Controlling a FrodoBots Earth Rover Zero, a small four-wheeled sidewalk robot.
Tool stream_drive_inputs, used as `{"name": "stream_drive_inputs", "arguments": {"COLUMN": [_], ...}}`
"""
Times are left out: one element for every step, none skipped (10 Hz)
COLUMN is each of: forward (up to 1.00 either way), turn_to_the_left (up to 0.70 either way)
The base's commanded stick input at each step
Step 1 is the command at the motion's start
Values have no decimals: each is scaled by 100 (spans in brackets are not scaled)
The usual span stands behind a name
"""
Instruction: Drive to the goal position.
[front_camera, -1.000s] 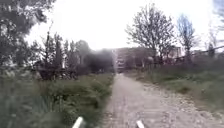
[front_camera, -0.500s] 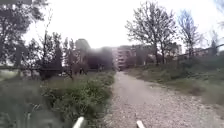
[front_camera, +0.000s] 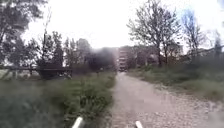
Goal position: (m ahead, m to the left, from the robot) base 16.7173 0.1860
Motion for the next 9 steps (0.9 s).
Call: {"name": "stream_drive_inputs", "arguments": {"forward": [70, 70, 70, 70, 70, 70, 70, 70, 70], "turn_to_the_left": [0, 0, 0, 0, 0, 0, 0, 0, 0]}}
